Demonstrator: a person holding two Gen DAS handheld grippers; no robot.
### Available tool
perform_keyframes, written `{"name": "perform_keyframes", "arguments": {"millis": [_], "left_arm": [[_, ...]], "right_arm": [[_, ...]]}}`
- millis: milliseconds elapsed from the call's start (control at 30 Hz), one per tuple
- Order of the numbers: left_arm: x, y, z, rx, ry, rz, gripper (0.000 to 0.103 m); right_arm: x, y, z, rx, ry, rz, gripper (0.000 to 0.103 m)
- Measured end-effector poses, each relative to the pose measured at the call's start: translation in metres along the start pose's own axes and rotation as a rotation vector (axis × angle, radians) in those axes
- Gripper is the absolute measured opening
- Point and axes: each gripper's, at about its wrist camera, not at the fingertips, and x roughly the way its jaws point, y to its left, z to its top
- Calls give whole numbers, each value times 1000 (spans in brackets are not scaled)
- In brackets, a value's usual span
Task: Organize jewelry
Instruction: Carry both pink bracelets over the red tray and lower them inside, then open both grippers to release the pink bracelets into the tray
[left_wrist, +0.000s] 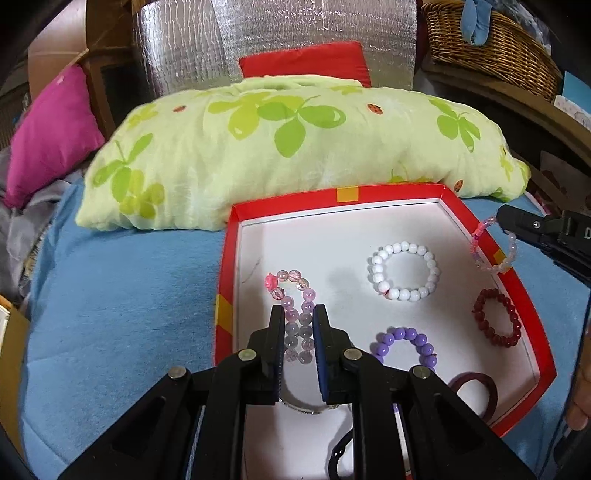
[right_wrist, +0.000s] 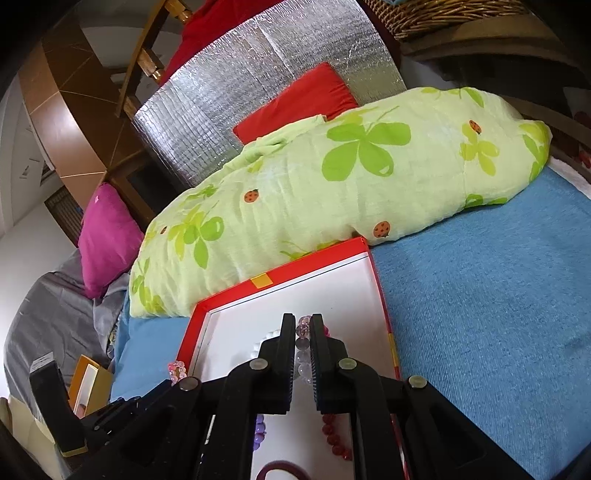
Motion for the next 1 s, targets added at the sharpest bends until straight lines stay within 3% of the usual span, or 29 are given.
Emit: {"name": "perform_keyframes", "arguments": {"millis": [367,833,1000], "left_arm": [[22,2,7,4,74,-113,16],[49,-3,13,-21,111,-123,16],[53,0,14,-43,118,-144,16]], "right_arm": [[25,-3,6,15,30,15,9],[33,-14,9,98,56,55,9],[39,-17,5,105,77,26,9]]}}
